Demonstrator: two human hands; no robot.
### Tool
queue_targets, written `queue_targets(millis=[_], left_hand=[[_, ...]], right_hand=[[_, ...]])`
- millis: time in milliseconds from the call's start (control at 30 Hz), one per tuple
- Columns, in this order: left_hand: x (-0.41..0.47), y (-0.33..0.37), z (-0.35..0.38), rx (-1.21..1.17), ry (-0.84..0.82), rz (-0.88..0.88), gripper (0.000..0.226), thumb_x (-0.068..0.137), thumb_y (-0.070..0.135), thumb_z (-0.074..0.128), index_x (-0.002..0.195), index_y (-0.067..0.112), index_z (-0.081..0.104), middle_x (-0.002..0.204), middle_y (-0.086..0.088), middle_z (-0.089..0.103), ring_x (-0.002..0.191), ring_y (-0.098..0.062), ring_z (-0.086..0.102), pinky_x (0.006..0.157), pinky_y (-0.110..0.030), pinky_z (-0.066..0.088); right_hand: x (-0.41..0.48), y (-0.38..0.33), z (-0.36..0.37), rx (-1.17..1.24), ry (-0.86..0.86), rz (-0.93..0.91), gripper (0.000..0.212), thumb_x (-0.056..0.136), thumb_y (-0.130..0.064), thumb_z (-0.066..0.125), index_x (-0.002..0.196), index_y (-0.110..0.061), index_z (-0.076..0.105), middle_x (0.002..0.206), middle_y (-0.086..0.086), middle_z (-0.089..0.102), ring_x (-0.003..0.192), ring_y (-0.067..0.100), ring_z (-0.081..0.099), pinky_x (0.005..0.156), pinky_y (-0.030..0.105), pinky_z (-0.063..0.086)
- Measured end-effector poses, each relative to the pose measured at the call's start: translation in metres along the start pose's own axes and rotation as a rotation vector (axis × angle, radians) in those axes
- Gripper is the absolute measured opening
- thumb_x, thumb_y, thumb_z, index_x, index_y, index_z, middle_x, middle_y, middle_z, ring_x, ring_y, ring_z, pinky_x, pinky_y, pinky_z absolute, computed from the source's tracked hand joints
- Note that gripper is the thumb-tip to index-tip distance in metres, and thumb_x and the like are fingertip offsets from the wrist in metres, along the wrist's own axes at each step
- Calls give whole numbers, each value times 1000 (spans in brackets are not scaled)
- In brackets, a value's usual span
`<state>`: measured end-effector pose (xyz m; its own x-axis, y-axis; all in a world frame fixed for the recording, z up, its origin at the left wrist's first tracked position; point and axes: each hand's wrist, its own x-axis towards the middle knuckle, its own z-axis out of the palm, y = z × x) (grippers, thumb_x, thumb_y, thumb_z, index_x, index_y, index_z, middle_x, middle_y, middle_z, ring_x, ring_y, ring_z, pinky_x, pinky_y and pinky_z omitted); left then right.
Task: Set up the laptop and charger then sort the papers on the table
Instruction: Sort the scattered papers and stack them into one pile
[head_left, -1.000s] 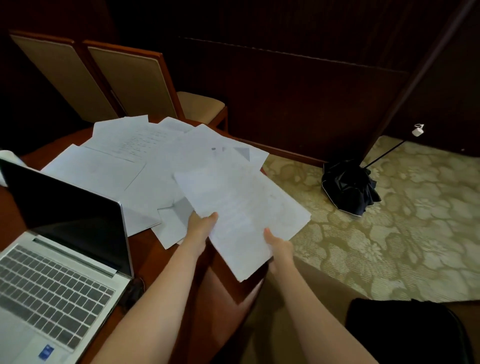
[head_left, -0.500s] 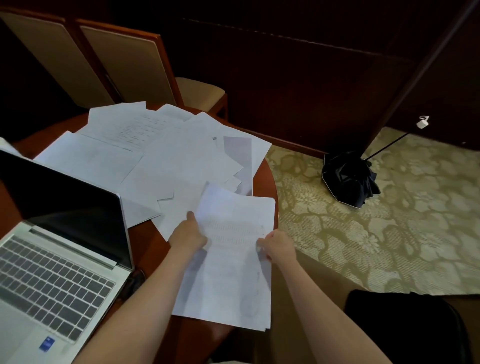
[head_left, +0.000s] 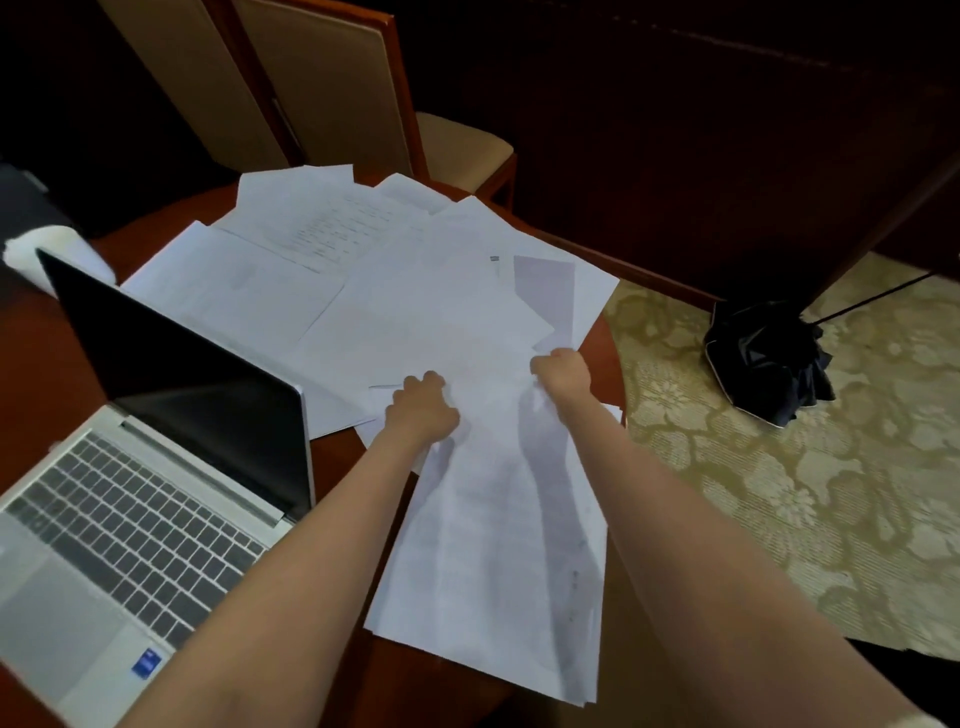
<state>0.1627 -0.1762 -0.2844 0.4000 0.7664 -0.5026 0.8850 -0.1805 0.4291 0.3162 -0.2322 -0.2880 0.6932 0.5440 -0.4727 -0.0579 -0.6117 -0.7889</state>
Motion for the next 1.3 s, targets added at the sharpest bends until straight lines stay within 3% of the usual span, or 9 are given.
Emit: queue_targets(millis=[67,200,300,400,467,567,633,867,1300], left_hand=[[7,2,0,-90,-37,-11,45,91,13,44,136,12,37,137,-16,34,126,-31,43,104,-42,40],[22,3,-1,-171,-2,-106,45,90,7,39,135,12,39,137,-15,36,125,-32,43,107,-40,36],[30,2,-1,-201,24,-143,45,90,6,39,134,13,39,137,-14,37,125,-32,40,104,-37,35],[35,0,-3,-239,34,-164,42,91,7,39,132,12,40,135,-14,38,124,-32,42,104,-37,37],[36,-1,-4,-273,41,-167,41,91,7,40,132,12,41,136,-14,39,124,-32,44,105,-38,37],[40,-2,-7,-315,65,-155,43,90,5,41,132,12,41,135,-14,40,124,-31,44,104,-38,38],[41,-1,-8,-373,115,-142,45,89,3,42,133,13,40,136,-13,40,124,-31,44,103,-38,38],[41,9,-25,-504,341,-102,44,92,7,40,136,12,37,138,-12,41,125,-30,42,105,-39,37],[30,15,-57,-766,511,-259,36,98,21,32,131,16,46,135,-10,46,121,-28,44,102,-41,36]], right_hand=[[16,-3,0,85,12,150,26,84,0,48,62,-10,39,63,4,40,52,15,39,44,22,32],[39,-14,3,264,-29,330,23,82,6,48,66,-7,38,59,8,37,44,18,37,56,27,41],[41,-26,12,243,-183,381,21,82,1,57,71,-8,42,59,5,36,40,15,36,35,15,34],[45,-28,26,-16,-261,226,18,76,-5,69,85,-5,53,65,7,44,50,16,39,43,24,33],[48,-29,35,-117,-293,98,30,76,-7,71,104,-1,60,84,13,58,63,21,52,54,27,41],[50,-40,45,-112,-292,10,40,77,-5,69,115,2,58,111,18,62,95,30,60,79,35,49],[52,-49,47,-60,-225,-48,37,76,-1,67,113,2,61,112,18,63,102,33,60,88,38,50],[42,-103,49,41,-130,-282,31,79,-2,59,109,-7,64,97,9,62,94,29,61,84,36,51],[20,-179,31,113,-201,-212,38,77,3,65,115,2,60,115,18,63,105,36,60,94,47,49]])
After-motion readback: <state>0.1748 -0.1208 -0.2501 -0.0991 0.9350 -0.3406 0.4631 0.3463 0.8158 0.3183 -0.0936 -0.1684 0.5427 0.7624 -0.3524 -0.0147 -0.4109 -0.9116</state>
